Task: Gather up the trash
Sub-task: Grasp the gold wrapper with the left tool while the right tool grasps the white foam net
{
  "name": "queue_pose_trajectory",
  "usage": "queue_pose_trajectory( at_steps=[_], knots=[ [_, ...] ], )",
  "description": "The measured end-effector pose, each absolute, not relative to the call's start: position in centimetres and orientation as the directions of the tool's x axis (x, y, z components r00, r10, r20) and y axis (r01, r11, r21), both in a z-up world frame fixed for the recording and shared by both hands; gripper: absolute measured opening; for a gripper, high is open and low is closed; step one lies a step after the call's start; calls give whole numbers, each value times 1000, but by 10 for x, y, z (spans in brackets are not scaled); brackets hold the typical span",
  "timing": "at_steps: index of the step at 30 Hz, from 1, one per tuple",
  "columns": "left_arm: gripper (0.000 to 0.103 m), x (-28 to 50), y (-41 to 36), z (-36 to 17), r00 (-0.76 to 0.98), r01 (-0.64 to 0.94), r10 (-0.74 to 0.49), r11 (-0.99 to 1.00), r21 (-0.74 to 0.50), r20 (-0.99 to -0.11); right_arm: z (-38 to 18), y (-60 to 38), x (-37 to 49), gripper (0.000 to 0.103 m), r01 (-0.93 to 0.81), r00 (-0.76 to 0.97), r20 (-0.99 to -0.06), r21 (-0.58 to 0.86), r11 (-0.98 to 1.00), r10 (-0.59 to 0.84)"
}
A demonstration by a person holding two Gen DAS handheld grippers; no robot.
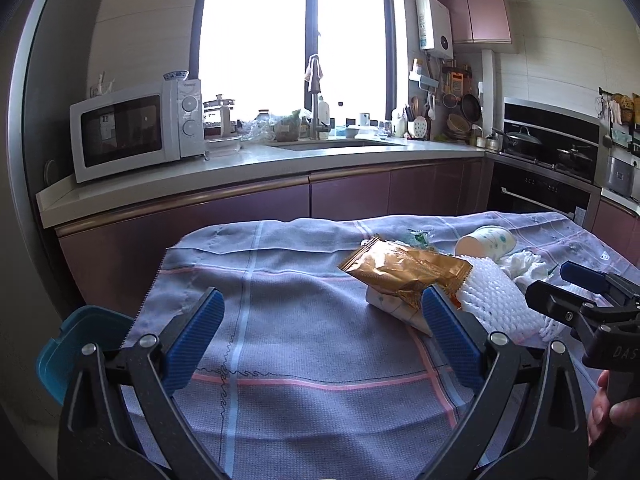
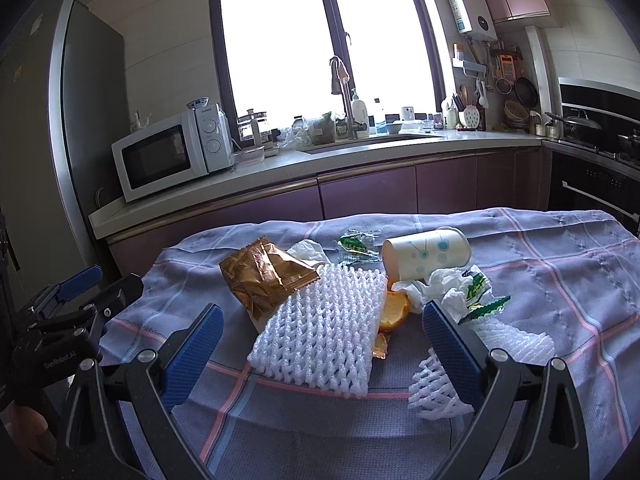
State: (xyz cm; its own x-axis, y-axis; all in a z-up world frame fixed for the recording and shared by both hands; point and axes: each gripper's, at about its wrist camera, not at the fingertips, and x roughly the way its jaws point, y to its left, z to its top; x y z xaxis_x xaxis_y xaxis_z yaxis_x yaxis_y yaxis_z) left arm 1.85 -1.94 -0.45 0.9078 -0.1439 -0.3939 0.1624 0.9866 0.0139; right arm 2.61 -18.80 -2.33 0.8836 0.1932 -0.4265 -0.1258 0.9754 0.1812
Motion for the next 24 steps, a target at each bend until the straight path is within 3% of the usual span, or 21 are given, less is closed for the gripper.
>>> queue_pose_trajectory(
  at_steps=[12, 20, 24],
  knots=[
    [96, 101, -49, -25, 745, 361, -342, 929, -85, -573, -53, -201, 53, 74, -166, 780, -525, 351, 922, 341],
    [73, 138, -69, -44, 591, 430, -486, 865, -258, -644, -57, -208, 57, 54, -177, 760, -516, 422, 889, 396],
    [52, 149, -71, -51, 550, 432, -543, 835, -340, -634, -58, -212, 56, 45, -184, 755, -513, 433, 883, 409]
  ],
)
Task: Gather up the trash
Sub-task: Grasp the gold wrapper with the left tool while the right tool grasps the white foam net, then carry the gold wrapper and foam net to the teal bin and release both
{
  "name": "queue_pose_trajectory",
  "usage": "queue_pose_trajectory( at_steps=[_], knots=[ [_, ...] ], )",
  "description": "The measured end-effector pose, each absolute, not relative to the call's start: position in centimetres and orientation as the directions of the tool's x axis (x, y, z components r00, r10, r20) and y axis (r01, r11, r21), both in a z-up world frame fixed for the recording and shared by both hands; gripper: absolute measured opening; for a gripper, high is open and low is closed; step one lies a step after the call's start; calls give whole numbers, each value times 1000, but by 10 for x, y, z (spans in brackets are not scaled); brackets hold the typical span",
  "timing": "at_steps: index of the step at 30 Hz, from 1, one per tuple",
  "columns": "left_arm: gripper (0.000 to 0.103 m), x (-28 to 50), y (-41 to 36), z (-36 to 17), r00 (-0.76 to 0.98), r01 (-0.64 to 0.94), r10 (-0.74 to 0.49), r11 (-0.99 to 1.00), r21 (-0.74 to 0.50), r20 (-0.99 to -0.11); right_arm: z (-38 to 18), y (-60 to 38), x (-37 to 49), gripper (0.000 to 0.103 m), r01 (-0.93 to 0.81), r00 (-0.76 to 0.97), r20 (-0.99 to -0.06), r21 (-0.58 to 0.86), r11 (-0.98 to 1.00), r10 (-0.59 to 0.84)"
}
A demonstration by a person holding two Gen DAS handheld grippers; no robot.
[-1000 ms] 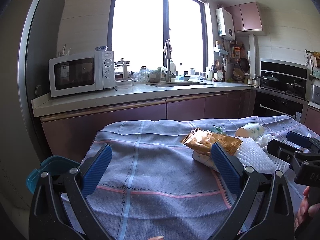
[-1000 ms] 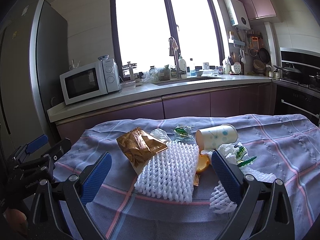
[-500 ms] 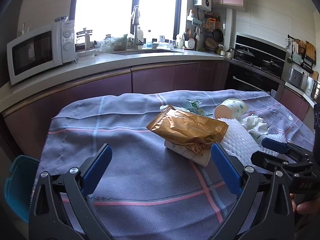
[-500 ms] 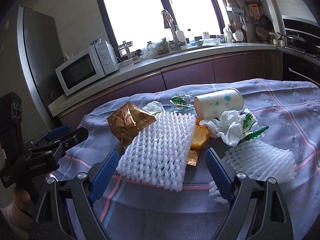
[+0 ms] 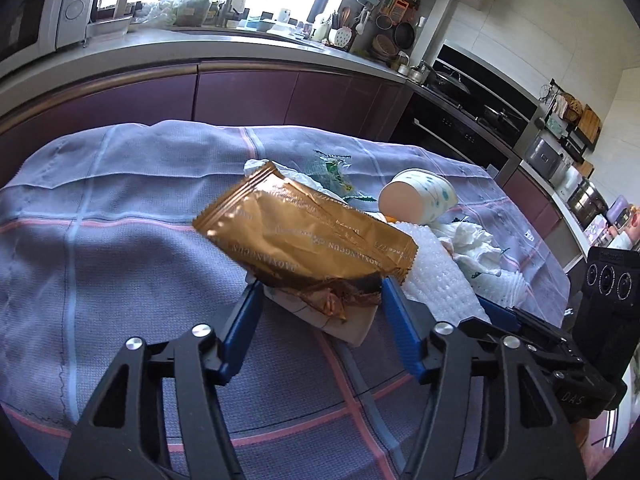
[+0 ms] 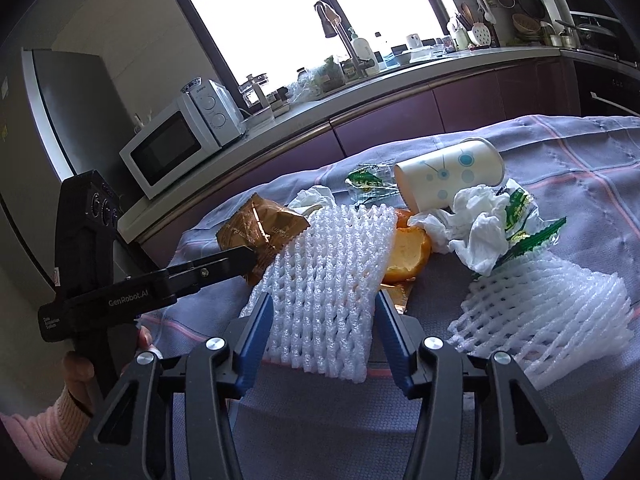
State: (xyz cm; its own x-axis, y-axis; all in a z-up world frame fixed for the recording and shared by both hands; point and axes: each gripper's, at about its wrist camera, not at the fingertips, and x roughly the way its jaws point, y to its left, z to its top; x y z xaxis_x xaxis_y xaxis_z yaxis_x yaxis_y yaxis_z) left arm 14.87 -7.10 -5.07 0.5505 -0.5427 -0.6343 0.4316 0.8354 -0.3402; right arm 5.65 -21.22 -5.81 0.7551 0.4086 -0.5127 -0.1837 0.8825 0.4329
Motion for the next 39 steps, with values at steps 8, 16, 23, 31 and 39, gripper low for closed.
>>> queue_pose_trajectory(
  at_steps=[8, 16, 23, 31, 39],
  knots=[
    [7, 145, -64, -47, 548, 436, -584, 810, -392, -599, -58, -213, 55, 27, -204, 748, -510, 432, 878, 425],
    [48, 129, -48, -25, 625, 428, -530, 847, -317, -573, -45, -216, 45, 17, -226, 772, -477, 411, 883, 420],
    [62, 149, -31, -19, 633, 388, -503, 864, -321, -588, -43, -228, 43, 15, -197, 789, -478, 399, 896, 386],
    [69, 179, -43, -43, 521, 421, -582, 811, -406, -624, -51, -237, 45, 15, -176, 780, -496, 412, 894, 382],
    [28, 179, -42, -44, 528, 411, -604, 797, -442, -597, -51, -235, 48, 13, -183, 776, -496, 415, 891, 390]
  ],
)
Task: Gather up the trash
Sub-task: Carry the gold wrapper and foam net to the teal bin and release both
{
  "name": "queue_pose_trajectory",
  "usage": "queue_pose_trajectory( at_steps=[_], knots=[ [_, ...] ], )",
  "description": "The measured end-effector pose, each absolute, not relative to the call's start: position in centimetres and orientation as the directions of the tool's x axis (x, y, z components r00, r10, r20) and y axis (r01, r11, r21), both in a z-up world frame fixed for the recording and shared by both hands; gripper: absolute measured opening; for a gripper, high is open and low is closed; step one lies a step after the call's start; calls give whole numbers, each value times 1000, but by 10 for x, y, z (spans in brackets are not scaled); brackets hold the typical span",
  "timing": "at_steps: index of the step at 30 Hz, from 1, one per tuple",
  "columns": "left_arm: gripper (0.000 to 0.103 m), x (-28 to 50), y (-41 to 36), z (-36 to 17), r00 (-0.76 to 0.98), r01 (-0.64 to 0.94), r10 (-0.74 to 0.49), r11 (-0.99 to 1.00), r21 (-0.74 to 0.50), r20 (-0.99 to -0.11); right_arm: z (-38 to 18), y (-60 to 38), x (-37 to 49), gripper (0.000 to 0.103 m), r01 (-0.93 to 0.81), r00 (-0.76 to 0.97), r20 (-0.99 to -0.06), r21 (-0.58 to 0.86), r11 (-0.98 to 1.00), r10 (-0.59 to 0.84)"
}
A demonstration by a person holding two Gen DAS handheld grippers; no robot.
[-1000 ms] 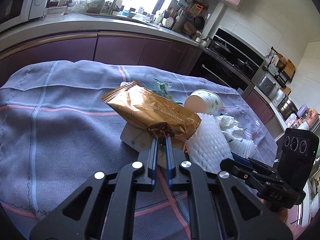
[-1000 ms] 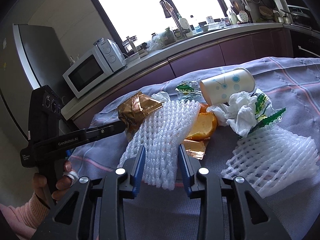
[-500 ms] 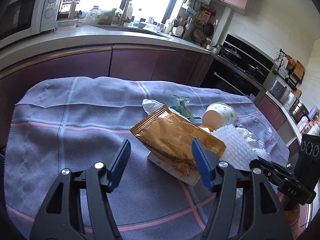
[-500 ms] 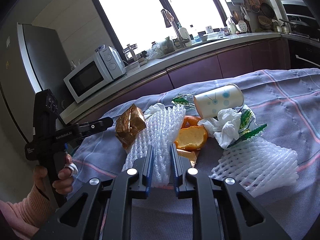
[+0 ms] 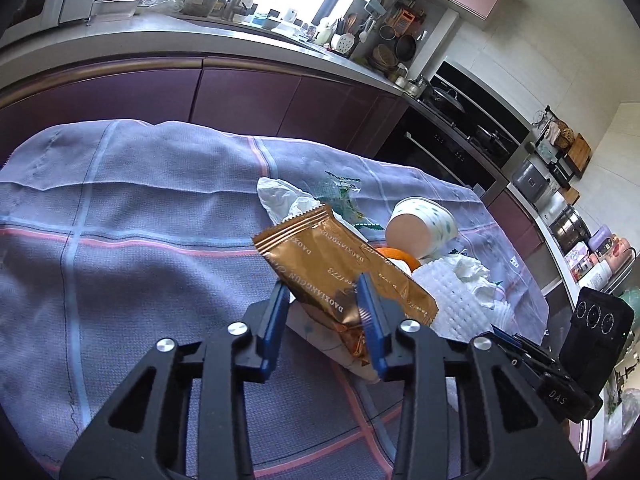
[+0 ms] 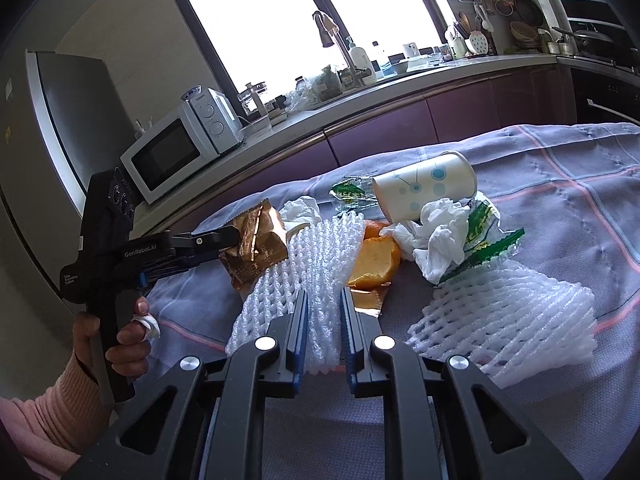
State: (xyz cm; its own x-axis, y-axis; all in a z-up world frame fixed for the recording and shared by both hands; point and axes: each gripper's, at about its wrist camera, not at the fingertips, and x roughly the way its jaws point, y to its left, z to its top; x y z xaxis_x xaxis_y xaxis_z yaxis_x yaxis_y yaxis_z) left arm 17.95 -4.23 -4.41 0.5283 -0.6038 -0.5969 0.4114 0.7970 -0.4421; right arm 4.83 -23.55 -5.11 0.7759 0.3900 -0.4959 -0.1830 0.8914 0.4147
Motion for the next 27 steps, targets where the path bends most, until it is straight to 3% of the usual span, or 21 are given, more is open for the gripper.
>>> queue_pose_trajectory(
  at_steps=[3, 12, 20, 27],
  knots=[
    [18, 169, -33, -38, 554, 412, -599, 801, -435, -578, -47, -234, 47, 11, -194, 781, -483, 415, 889, 396],
    [9, 120, 2, 0, 633, 443, -593, 805, -395, -497, -14, -224, 36, 10, -244, 818, -415, 375, 894, 398],
    [9, 82, 64, 17, 689, 401, -552, 830, -386, -470, 19, -211, 25, 10, -290, 839, -365, 327, 899, 403],
    [9, 47, 133, 28, 762, 312, -468, 871, -380, -448, 26, -152, 42, 10, -441, 751, -373, 331, 834, 545]
  ],
)
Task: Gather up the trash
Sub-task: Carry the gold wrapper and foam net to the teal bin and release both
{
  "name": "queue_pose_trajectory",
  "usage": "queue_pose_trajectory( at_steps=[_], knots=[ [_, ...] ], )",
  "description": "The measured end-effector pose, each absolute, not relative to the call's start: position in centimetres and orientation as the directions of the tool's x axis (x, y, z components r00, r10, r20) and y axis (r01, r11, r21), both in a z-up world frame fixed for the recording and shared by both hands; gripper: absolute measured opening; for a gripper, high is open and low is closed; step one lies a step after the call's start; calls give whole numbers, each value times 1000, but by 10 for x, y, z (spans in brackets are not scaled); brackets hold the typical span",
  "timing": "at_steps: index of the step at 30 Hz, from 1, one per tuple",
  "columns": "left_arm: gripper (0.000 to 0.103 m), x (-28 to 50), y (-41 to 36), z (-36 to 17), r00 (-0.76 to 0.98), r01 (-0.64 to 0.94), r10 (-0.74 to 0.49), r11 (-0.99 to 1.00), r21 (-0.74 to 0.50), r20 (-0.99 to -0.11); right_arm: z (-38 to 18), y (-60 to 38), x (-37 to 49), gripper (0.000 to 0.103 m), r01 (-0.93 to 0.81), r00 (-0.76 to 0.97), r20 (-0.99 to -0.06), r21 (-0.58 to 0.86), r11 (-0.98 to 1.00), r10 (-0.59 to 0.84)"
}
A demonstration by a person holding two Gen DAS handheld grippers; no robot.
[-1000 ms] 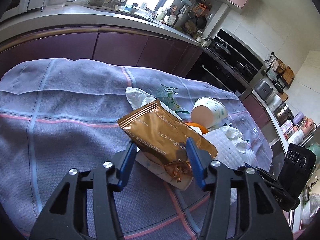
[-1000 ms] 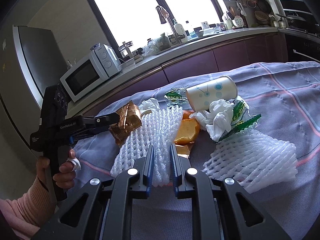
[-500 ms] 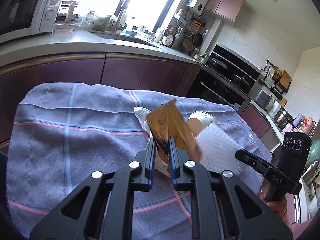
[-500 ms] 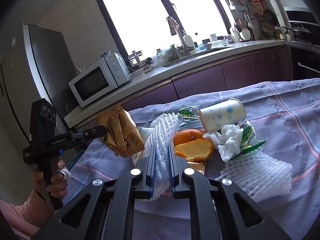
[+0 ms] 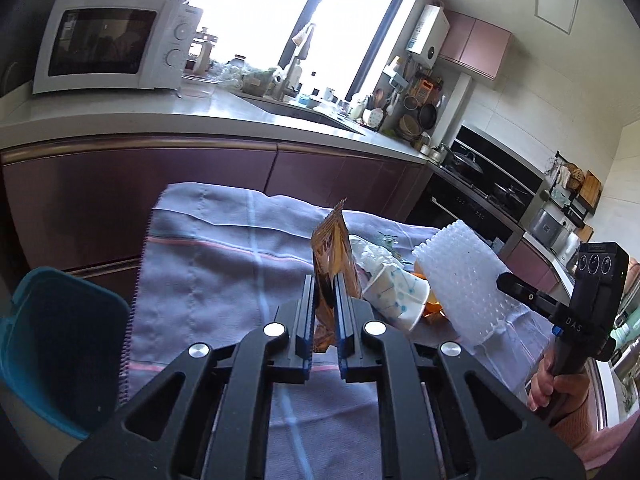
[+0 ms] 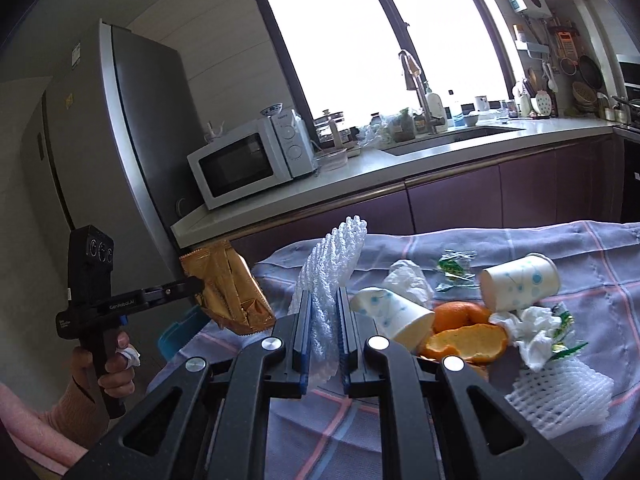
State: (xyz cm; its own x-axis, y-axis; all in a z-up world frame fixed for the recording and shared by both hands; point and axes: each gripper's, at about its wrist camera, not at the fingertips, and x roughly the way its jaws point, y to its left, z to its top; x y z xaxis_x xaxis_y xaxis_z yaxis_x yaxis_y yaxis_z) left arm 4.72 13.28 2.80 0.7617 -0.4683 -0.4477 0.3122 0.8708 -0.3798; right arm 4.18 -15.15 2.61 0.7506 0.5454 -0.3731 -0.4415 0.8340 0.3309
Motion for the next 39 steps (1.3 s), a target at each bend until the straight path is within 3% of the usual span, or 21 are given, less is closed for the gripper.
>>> queue_pose_trajectory(
  at_steps=[10, 21, 34, 37, 39],
  knots=[
    [9, 7, 246, 26, 853, 47, -186, 958, -284, -487, 22, -18, 93, 10, -664, 505, -424, 364, 653, 751],
    [10, 22, 339, -22, 803, -173, 4, 959, -227, -596, -7, 109, 150, 10, -719, 330, -528, 398, 570, 783],
    [10, 71, 374, -95, 687, -238, -15, 940, -244, -727, -59, 195, 188, 13, -658, 220, -714, 394, 641, 665],
    [11, 80, 373, -103, 668, -237, -19, 942, -237, -744, -60, 207, 191, 26, -657, 210, -740, 377, 653, 639],
    [14, 89, 371, -106, 662, -229, -30, 943, -240, -749, -60, 209, 190, 27, -653, 207, -746, 375, 658, 632]
  ],
)
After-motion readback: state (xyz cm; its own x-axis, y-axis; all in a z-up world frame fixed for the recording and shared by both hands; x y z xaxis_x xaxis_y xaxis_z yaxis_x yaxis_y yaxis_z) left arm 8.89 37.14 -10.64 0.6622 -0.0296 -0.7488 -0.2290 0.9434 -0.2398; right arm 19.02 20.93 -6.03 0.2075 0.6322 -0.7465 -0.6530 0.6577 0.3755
